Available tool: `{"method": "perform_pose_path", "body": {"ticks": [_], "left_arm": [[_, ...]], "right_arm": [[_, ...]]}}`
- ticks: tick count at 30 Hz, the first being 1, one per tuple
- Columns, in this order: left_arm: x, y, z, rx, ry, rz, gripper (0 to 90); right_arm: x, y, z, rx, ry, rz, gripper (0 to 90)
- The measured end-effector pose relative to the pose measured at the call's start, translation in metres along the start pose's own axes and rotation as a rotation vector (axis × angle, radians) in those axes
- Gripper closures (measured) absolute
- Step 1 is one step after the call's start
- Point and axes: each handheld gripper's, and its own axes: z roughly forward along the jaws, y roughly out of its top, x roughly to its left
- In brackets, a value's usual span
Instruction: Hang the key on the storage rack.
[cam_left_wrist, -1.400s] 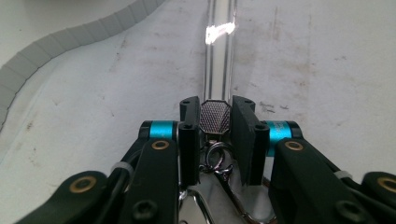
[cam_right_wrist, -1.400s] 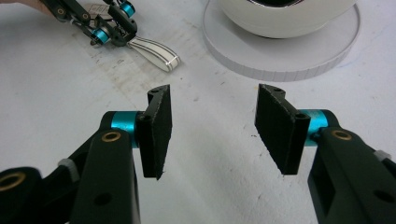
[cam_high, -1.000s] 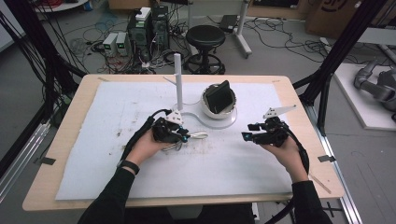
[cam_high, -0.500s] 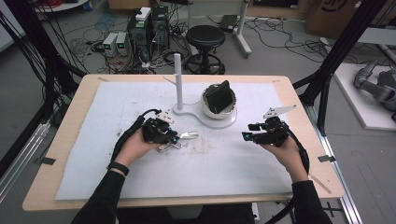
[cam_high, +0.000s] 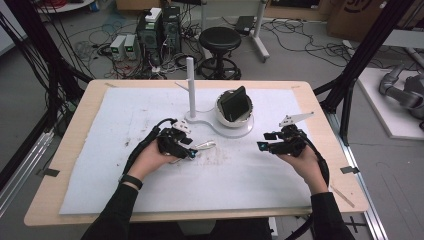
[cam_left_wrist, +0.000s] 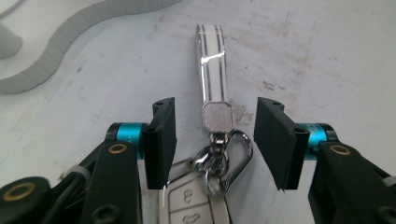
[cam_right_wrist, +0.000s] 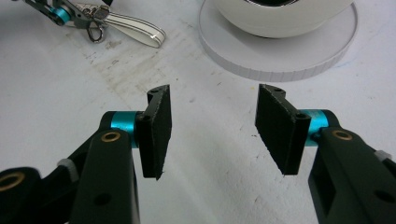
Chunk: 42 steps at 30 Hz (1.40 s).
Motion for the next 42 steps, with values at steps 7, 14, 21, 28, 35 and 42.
{"method": "perform_pose_path", "body": {"ticks": [7,14,21,28,35,42], "left_arm": [[-0.004,0.008,0.012,0.072,0.042,0.044,67.5],[0.0,0.008,0.0,0.027,0.057,0.009,73.8],[0.01,0.004,-0.039,-0.19,0.071,-0.07,73.9],[0.026,-0.006,-0.067,-0.38,0.142,-0.191,73.9],[0.043,-0.016,-0.085,-0.52,0.288,-0.32,74.0],[0.059,-0.027,-0.088,-0.603,0.307,-0.423,74.0]], "right_arm": [[-0.001,0.0,0.001,0.0,0.002,-0.001,46.7],[-0.002,-0.001,-0.001,-0.008,0.0,0.004,46.7],[-0.002,-0.001,-0.002,-0.008,-0.003,0.006,46.8],[-0.002,0.0,-0.001,-0.005,-0.005,0.005,46.8],[-0.003,-0.001,-0.002,-0.009,-0.002,0.006,46.8],[-0.003,-0.001,-0.002,-0.009,-0.001,0.008,46.8]]}}
